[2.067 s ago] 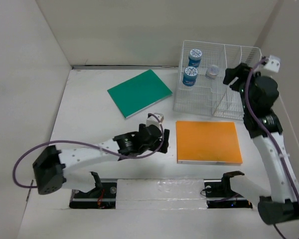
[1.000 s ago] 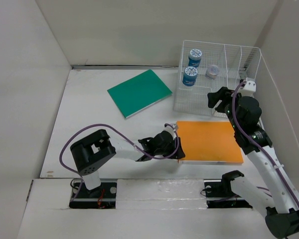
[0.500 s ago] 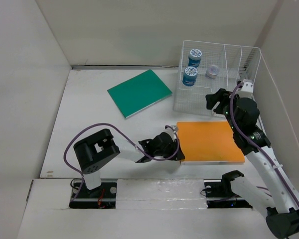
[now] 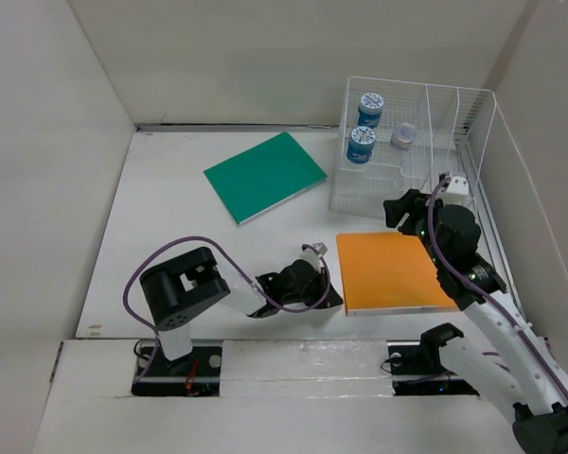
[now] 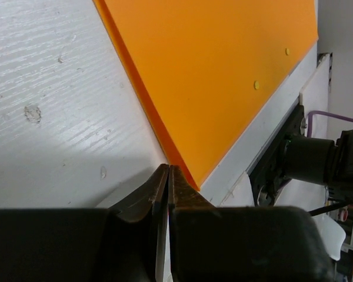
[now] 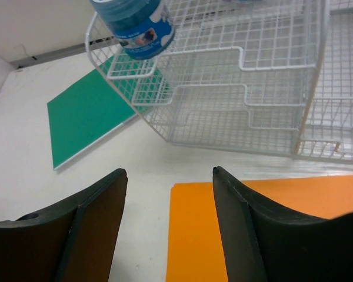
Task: Organize the desk
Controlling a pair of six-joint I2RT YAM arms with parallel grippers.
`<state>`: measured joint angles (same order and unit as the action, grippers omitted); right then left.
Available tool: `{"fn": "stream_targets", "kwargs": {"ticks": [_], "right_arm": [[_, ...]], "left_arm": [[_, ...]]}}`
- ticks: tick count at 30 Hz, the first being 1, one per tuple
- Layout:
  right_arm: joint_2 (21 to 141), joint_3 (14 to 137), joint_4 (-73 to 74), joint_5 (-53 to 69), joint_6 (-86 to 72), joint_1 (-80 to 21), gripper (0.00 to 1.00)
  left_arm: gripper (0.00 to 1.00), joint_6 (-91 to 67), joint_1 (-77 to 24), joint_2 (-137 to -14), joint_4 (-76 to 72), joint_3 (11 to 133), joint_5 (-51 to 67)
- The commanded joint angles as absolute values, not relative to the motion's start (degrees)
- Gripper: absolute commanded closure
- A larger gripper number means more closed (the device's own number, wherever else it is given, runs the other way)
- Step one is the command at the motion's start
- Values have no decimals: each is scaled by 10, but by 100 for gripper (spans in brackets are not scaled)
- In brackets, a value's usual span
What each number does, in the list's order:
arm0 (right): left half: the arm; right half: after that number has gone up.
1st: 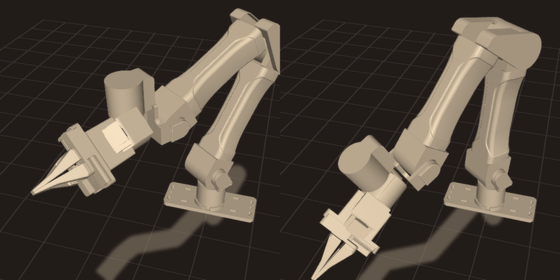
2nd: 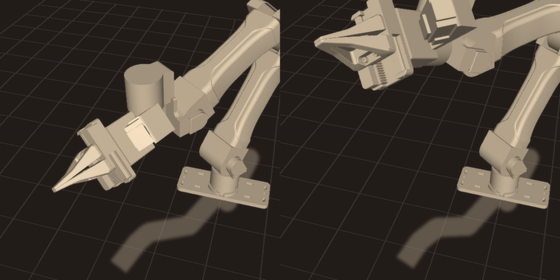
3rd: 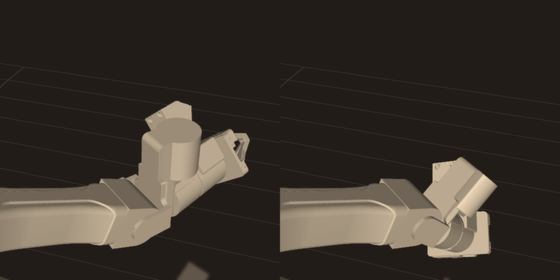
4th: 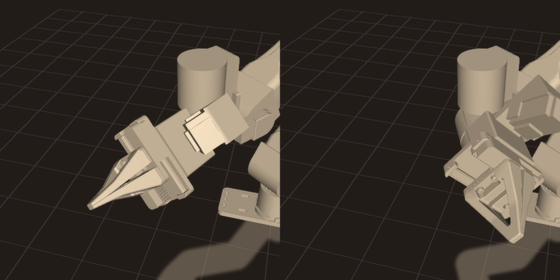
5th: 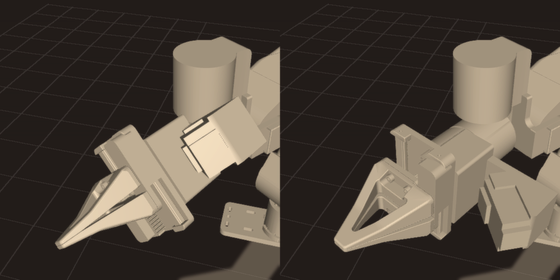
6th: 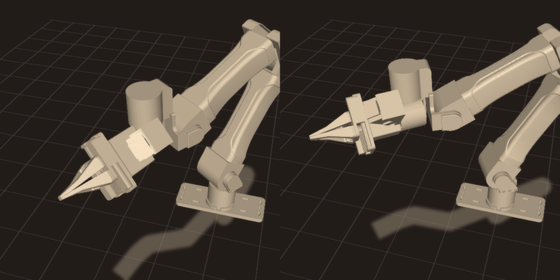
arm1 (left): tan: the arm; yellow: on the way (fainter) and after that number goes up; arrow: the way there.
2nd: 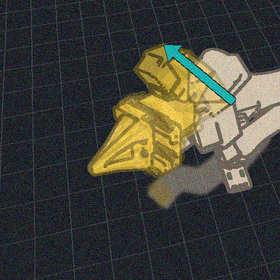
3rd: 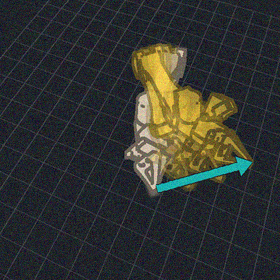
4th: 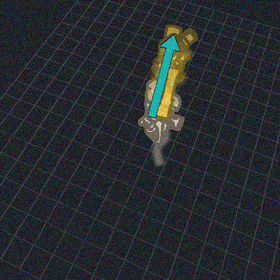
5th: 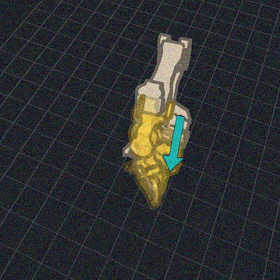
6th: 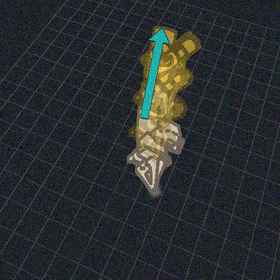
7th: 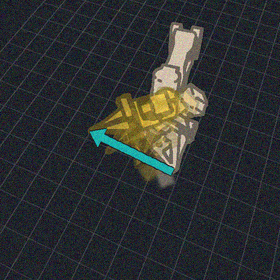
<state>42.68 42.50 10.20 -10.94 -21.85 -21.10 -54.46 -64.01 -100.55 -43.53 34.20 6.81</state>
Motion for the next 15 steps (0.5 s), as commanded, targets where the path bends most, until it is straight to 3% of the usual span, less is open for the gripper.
{"fn": "stream_targets", "kwargs": {"ticks": [1,2,4,6,8,10,15], "right_arm": [[408,408,88,-150,-234,-215,34],[406,404,91,-163,-235,-215,37],[410,404,104,-192,-242,-215,44],[423,401,115,-224,-256,-215,62],[430,392,119,-235,-262,-215,72],[433,385,110,-221,-265,-215,72],[423,373,82,-181,-259,-215,70]], "left_arm": [[99,-555,-641,-1004,-475,341,78],[86,-559,-641,-1010,-476,342,85],[76,-561,-641,-1015,-486,340,94],[70,-567,-641,-1020,-510,337,104],[69,-573,-641,-1021,-529,335,112],[63,-572,-641,-1026,-529,337,115],[65,-576,-641,-1031,-538,341,123]]}}
